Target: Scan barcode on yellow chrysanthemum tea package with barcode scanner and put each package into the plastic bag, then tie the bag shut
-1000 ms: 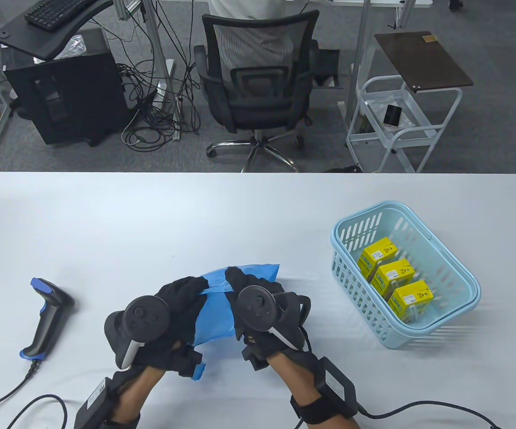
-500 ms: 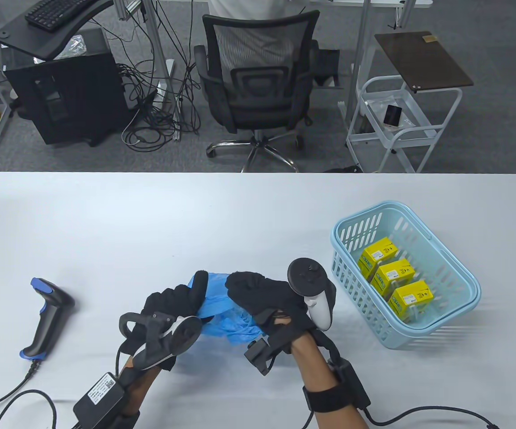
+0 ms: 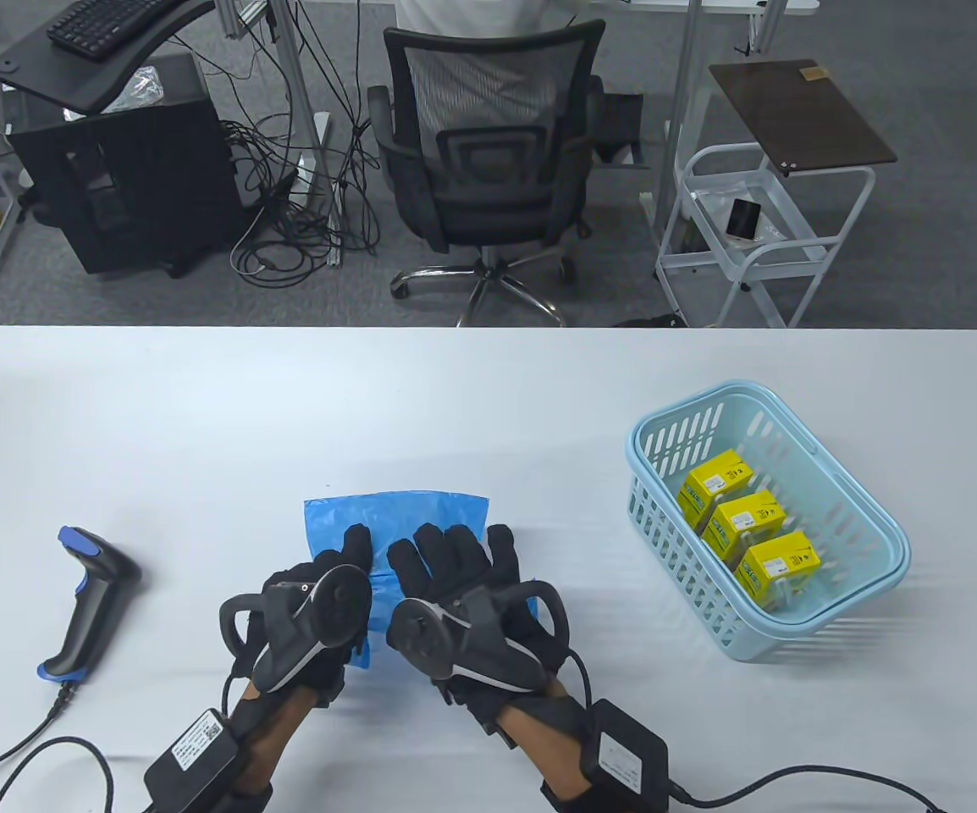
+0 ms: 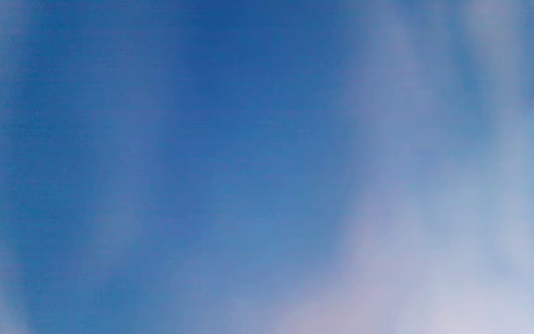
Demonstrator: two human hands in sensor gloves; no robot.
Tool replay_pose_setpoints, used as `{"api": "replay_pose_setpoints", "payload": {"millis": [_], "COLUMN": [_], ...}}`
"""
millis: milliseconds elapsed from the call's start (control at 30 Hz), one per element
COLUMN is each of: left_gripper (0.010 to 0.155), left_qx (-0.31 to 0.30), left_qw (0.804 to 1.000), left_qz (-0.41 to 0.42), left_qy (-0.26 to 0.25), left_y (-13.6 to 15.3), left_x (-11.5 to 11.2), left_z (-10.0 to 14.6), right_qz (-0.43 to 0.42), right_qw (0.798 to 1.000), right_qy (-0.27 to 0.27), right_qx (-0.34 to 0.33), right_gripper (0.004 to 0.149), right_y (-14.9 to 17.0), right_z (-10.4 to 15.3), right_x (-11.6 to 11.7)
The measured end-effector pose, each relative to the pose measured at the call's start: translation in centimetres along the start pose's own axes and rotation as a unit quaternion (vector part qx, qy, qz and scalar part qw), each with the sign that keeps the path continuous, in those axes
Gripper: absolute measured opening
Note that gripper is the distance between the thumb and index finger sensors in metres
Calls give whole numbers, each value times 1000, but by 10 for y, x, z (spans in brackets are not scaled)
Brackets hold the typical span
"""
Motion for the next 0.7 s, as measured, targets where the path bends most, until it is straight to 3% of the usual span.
{"api": "replay_pose_setpoints", "payload": {"millis": [67,100,167,233,267,300,333,433,567,633,700], "left_gripper": [57,63,77,77,67,55,44,43,50,59,76], "left_qx": [7,6,-9,-46,-61,-50,-49,-52,-151,-200,-196], "left_qw": [999,997,995,998,992,986,985,987,986,979,980], "left_qz": [29,27,20,48,89,134,146,142,43,21,-8], "left_qy": [39,73,93,14,-60,-89,-76,-45,-51,-36,-18], "left_y": [3,6,8,1,-2,-3,-3,0,-13,-20,-21], "left_x": [-3,-8,-14,0,14,21,20,6,-1,-6,-15], "left_z": [1,1,4,7,11,12,11,9,13,15,14], "right_qz": [14,-16,-77,-127,-140,-130,-126,-195,-315,-411,-514], "right_qw": [999,993,989,988,987,989,990,977,942,901,845], "right_qy": [39,100,100,58,33,25,22,-3,-39,-60,-89], "right_qx": [33,68,82,70,73,66,67,87,113,126,122], "right_gripper": [56,46,44,46,47,47,48,48,49,51,54], "right_y": [9,20,33,36,36,37,40,53,72,82,88], "right_z": [-8,-8,-11,-14,-16,-17,-19,-21,-23,-22,-21], "right_x": [8,5,6,17,24,28,30,40,52,57,63]}}
Point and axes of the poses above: the tracker on the back of each hand, its own y axis roughly to the little-finger side, its own z axis roughly from the fingertips to the wrist, x = y × z, the point moved 5 cm from there along -z, roughly from the wrist to the fingertips, and after that the axes turned 1 degree about -x, right-handed, at the moved point
